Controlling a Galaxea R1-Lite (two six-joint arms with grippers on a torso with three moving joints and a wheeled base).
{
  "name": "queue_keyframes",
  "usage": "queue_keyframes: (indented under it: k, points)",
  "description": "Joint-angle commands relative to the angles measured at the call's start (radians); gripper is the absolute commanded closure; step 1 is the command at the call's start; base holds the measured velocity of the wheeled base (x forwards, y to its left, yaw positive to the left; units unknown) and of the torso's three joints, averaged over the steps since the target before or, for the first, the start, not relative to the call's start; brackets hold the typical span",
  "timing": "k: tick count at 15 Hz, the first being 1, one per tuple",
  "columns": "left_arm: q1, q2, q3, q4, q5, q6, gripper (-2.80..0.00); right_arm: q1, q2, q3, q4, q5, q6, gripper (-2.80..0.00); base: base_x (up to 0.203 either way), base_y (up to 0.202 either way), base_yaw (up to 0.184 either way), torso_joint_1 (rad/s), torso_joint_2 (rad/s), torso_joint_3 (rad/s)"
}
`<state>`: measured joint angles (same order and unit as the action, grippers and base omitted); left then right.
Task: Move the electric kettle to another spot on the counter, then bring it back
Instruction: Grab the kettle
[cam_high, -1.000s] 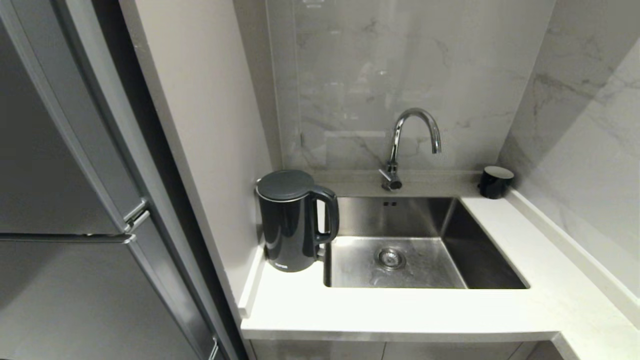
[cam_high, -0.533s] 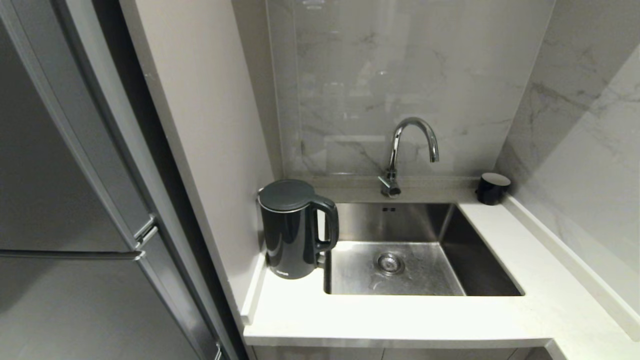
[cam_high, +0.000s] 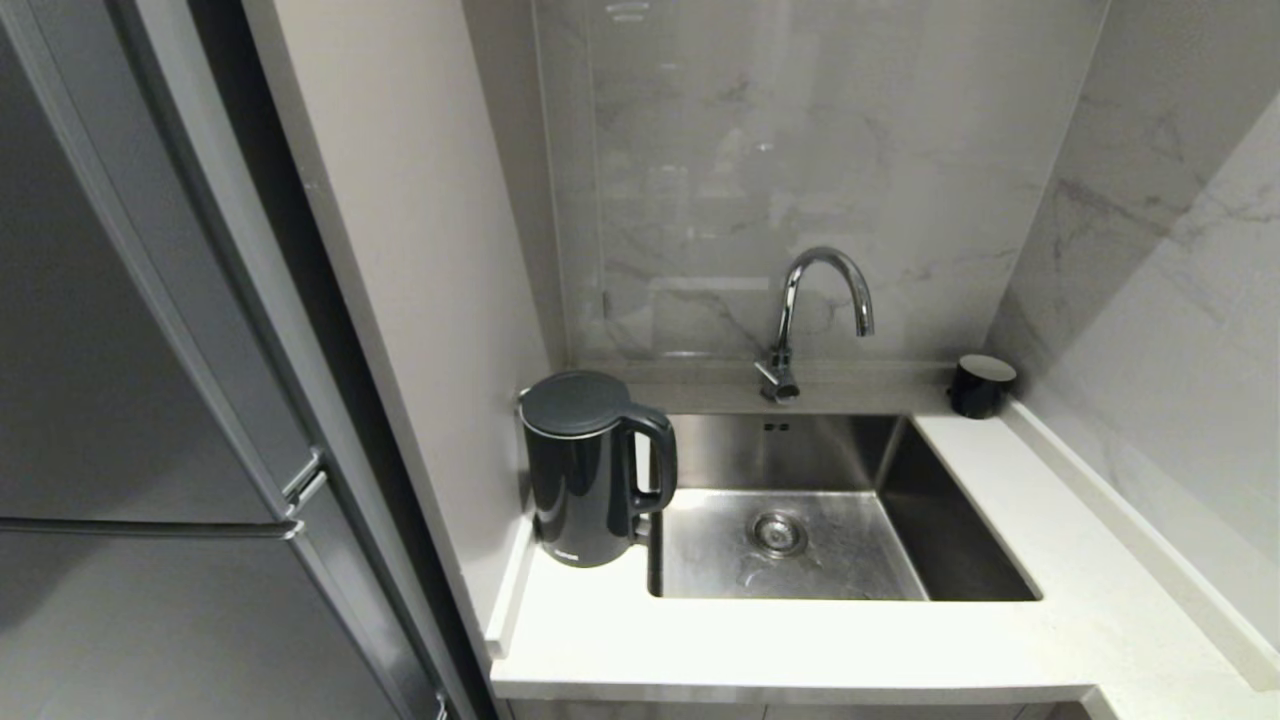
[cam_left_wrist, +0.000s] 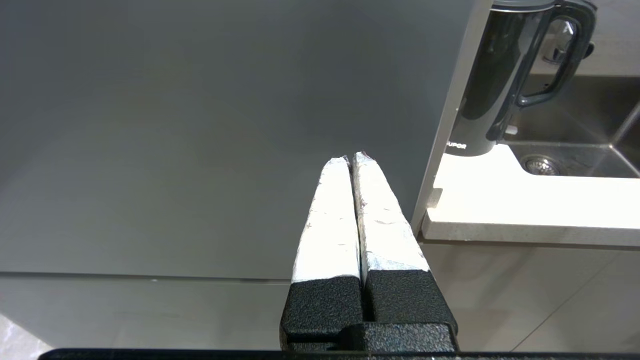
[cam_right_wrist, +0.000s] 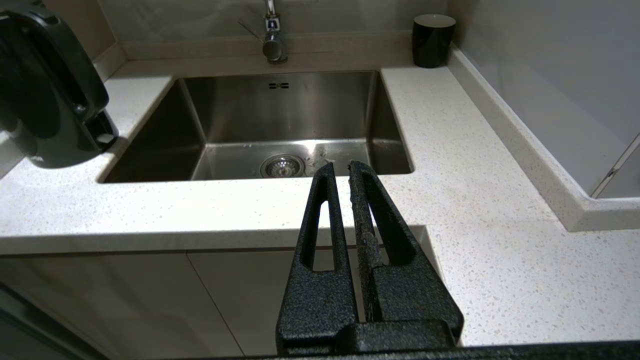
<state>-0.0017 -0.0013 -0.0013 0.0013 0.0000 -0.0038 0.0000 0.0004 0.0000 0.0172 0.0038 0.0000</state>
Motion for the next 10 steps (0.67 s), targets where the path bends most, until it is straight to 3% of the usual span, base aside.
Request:
queue_keyframes:
  k: [1,10]
  points:
    - [0.0,0.001,0.0,0.0,0.0,-0.001,0.0,0.0,0.0,0.0,0.001,0.001,0.0,0.0,0.0,0.0,0.0,0.0,0.0,0.0]
    - [0.0,0.001,0.0,0.0,0.0,-0.001,0.0,0.0,0.0,0.0,0.001,0.001,0.0,0.0,0.0,0.0,0.0,0.0,0.0,0.0]
